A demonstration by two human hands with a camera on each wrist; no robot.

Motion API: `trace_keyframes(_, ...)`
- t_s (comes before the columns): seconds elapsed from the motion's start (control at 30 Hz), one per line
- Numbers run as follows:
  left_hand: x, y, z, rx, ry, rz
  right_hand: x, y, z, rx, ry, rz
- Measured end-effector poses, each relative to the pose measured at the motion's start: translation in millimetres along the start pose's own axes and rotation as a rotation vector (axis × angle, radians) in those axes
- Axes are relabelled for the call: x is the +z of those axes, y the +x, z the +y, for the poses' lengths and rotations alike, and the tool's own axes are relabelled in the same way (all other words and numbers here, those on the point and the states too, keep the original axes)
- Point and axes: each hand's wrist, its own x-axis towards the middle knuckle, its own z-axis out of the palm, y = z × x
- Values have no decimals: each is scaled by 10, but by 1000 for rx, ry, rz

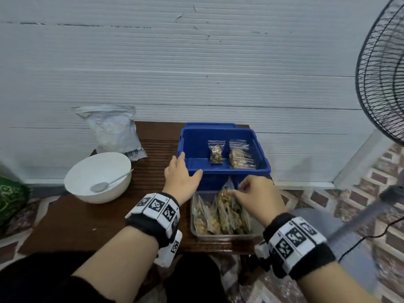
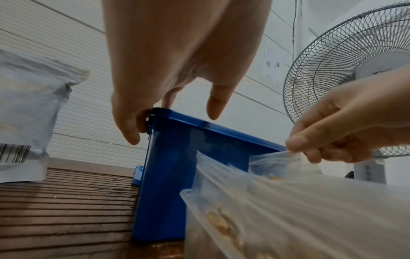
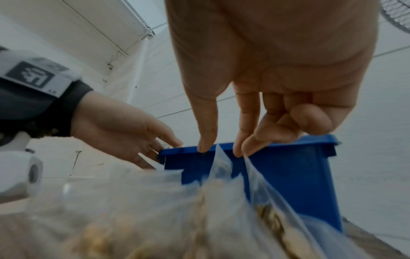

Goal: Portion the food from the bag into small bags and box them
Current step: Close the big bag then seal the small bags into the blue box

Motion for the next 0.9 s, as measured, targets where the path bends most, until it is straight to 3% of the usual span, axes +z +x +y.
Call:
trace_keyframes(0.2, 76, -106, -38, 26, 35, 48, 241, -99, 7, -4, -51, 175)
trace_keyframes(0.33, 92, -218, 7, 34, 37, 115, 303, -110, 12, -16, 75, 178)
trace_keyframes(0.4, 118, -297, 26, 81, 16, 227, 330, -122, 24, -41, 180, 191)
trace_keyframes(0.47, 159, -372, 23, 202, -6, 398, 341, -138, 27, -68, 271, 223)
trace_keyframes(0.53, 203, -409, 17, 331, -20, 478, 325, -161, 15, -108, 338, 255)
trace_keyframes(0.63, 249, -408, 2, 438, -98, 352, 278, -202, -23, -188, 418, 289)
trace_keyframes(0.77, 252, -394, -13, 444, -156, 181, 235, -229, -68, -244, 549, 324)
trace_keyframes(0.9, 214, -411, -14, 404, -249, 182, 196, -235, -99, -244, 616, 305)
